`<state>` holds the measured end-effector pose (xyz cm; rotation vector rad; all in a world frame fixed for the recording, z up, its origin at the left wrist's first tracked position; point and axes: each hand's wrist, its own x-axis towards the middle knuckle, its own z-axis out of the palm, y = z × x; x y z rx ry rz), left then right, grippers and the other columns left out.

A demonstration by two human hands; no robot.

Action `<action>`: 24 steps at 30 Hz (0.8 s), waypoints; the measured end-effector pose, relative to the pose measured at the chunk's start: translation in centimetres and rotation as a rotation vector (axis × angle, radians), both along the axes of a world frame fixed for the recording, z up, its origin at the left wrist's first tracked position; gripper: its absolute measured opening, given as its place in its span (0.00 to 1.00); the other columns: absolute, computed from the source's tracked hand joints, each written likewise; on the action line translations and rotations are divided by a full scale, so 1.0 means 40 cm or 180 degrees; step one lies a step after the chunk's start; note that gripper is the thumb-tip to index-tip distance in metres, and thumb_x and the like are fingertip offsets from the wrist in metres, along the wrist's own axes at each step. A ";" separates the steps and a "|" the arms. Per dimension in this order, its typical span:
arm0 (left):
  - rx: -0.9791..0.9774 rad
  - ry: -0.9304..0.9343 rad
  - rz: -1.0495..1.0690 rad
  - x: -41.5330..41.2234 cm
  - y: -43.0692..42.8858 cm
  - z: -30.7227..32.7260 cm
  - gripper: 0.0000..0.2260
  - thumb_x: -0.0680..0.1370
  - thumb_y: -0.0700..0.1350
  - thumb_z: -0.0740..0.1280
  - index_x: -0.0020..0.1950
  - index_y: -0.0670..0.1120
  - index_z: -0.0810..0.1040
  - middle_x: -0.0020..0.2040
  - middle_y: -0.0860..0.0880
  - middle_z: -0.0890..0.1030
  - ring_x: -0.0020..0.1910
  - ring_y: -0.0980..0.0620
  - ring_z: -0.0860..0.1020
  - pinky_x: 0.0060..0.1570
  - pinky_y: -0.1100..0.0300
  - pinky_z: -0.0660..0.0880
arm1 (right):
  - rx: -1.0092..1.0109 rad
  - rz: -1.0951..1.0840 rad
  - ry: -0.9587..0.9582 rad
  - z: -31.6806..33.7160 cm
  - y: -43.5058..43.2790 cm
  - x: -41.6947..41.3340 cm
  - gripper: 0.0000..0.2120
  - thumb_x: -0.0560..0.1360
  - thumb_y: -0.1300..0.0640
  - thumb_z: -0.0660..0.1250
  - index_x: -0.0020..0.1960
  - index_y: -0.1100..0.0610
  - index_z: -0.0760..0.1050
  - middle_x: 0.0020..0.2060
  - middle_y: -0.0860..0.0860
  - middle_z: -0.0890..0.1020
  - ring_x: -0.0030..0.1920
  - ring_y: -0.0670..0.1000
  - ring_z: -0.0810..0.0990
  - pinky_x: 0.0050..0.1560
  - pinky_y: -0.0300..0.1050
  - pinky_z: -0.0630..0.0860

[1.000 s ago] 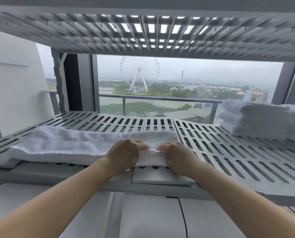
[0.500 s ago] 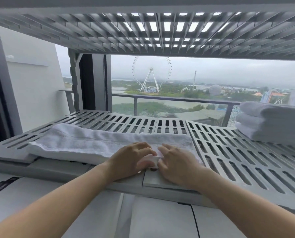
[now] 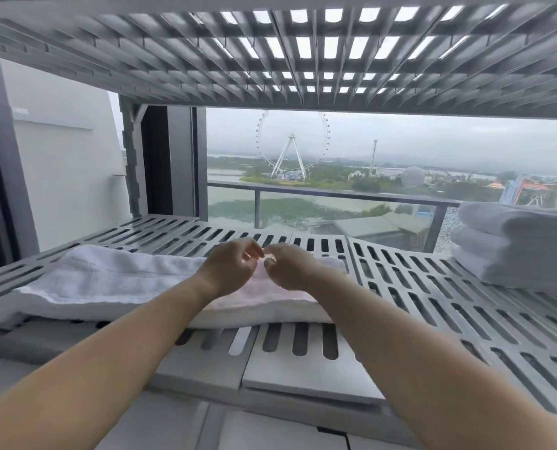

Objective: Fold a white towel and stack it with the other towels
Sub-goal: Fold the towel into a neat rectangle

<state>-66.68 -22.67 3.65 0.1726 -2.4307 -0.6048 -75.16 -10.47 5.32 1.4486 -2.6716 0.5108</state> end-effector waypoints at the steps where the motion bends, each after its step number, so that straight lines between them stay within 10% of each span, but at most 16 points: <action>1: -0.0209 -0.0187 0.0178 -0.011 -0.018 -0.010 0.09 0.77 0.43 0.62 0.56 0.48 0.75 0.56 0.49 0.79 0.53 0.53 0.76 0.53 0.61 0.71 | 0.0068 0.0104 -0.0065 -0.022 -0.008 -0.014 0.18 0.80 0.54 0.51 0.67 0.57 0.67 0.69 0.55 0.69 0.70 0.56 0.66 0.68 0.52 0.63; 5: -0.0791 -0.1696 0.0381 -0.006 -0.080 -0.087 0.23 0.79 0.60 0.49 0.74 0.57 0.56 0.76 0.55 0.57 0.74 0.54 0.55 0.72 0.45 0.51 | 0.0640 0.0012 -0.0061 -0.099 0.002 -0.071 0.24 0.79 0.39 0.44 0.74 0.41 0.52 0.76 0.49 0.51 0.76 0.54 0.46 0.72 0.58 0.42; 9: -0.0897 -0.1890 0.0396 0.004 -0.092 -0.089 0.26 0.78 0.63 0.45 0.75 0.60 0.48 0.77 0.54 0.49 0.76 0.54 0.46 0.73 0.42 0.46 | 0.0891 -0.0177 -0.0138 -0.091 -0.008 -0.077 0.27 0.77 0.35 0.43 0.74 0.40 0.47 0.76 0.49 0.47 0.76 0.54 0.42 0.72 0.62 0.37; 24: -0.1057 -0.2228 0.0979 0.236 -0.320 -0.034 0.28 0.78 0.65 0.43 0.76 0.56 0.49 0.77 0.56 0.51 0.75 0.55 0.49 0.69 0.38 0.46 | 0.0771 0.0387 0.0005 -0.099 -0.312 0.147 0.28 0.79 0.39 0.41 0.76 0.47 0.44 0.76 0.48 0.44 0.76 0.54 0.41 0.70 0.64 0.37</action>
